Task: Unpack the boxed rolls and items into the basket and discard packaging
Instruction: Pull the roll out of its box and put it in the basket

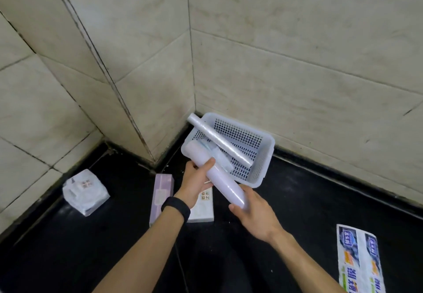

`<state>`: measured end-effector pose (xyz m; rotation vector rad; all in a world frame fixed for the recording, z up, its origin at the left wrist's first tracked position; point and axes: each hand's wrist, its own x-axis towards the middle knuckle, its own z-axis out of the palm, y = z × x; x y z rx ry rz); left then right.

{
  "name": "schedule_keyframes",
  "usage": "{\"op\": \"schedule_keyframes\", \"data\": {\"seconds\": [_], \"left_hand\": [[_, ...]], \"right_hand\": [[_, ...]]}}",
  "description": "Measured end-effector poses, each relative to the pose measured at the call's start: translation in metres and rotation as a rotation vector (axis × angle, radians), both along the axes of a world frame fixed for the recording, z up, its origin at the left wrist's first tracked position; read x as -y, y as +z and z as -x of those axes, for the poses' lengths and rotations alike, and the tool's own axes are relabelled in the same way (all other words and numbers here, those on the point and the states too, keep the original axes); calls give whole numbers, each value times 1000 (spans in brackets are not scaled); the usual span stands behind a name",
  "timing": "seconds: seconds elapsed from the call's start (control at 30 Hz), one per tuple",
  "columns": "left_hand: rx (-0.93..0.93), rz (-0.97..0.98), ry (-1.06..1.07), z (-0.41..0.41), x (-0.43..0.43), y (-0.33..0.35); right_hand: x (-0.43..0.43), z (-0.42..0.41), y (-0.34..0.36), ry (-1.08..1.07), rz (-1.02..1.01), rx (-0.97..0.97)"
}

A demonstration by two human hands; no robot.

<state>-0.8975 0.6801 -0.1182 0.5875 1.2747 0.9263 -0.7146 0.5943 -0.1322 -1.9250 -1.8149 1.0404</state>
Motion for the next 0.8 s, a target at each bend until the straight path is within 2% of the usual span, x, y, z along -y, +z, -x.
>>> {"op": "schedule_keyframes", "data": {"seconds": [0.1, 0.17, 0.23, 0.33, 0.4, 0.53, 0.8], "left_hand": [[-71, -43, -94, 8, -24, -2], [-240, -118, -167, 15, -40, -6], [-531, -186, -200, 23, -54, -19], [-1075, -262, -327, 37, -65, -44], [-1270, -326, -497, 43, -67, -63], [-1369, -372, -711, 49, -66, -87], [-1422, -444, -700, 53, -66, -106]], "right_hand": [[-23, 2, 2, -19, -35, 43], [-43, 1, 3, -23, -76, 85], [-66, 1, 1, -30, -109, 122], [-108, 5, -6, -23, -125, 173], [-135, 8, -17, -8, -116, 195], [-164, 13, -42, -10, -93, 201], [-189, 1, -67, -151, -186, 236]]}}
